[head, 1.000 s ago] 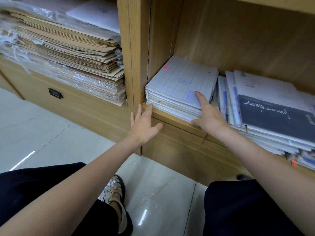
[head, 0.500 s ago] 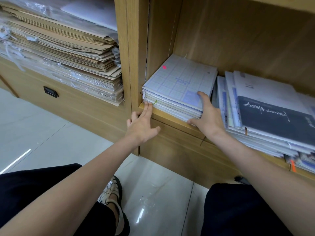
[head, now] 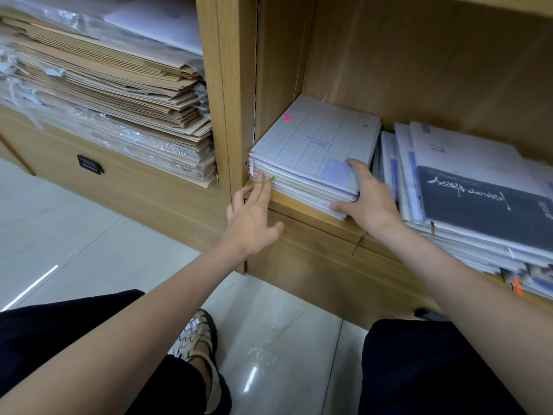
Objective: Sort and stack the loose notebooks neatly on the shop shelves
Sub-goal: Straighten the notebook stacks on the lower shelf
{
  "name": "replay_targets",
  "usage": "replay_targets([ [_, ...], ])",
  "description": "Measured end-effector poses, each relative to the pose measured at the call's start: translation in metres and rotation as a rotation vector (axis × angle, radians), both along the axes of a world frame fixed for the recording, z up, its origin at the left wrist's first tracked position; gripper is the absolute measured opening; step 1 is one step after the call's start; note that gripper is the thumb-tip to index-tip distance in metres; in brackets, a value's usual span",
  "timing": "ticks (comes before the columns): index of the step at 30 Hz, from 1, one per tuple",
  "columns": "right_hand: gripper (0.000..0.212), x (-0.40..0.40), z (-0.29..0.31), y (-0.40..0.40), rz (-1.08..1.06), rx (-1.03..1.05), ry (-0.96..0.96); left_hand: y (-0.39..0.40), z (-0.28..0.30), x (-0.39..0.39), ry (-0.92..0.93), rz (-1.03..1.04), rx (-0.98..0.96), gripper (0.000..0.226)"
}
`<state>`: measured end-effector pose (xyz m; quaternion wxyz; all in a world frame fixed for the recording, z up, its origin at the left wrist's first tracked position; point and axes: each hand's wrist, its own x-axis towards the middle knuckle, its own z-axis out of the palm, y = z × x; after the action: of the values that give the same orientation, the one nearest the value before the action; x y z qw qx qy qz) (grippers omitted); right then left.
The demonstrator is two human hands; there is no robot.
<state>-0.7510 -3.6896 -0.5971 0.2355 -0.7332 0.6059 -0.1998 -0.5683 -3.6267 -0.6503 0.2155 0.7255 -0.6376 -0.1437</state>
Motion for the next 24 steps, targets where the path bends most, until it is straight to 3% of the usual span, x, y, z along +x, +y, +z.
replay_targets([
  [6, 0.081, 0.002, -0.003, 0.005, -0.01, -0.033, 0.004, -0.006, 0.0, -0.002, 0.011, -0.019, 0.078, 0.085],
  [11, 0.086, 0.0, 0.001, -0.003, 0.024, 0.047, 0.011, -0.002, 0.001, 0.0, 0.048, -0.003, -0.005, 0.078],
  [17, 0.088, 0.004, 0.007, -0.014, -0.018, 0.153, -0.208, -0.003, 0.011, 0.003, 0.313, 0.033, -0.188, 0.077],
  [21, 0.106, 0.005, 0.005, -0.018, -0.085, 0.23, -0.331, -0.006, 0.014, -0.002, 0.357, 0.012, -0.13, 0.08],
  [24, 0.108, 0.004, 0.004, -0.02, -0.101, 0.262, -0.368, -0.009, 0.014, -0.004, 0.354, -0.028, -0.082, 0.083],
])
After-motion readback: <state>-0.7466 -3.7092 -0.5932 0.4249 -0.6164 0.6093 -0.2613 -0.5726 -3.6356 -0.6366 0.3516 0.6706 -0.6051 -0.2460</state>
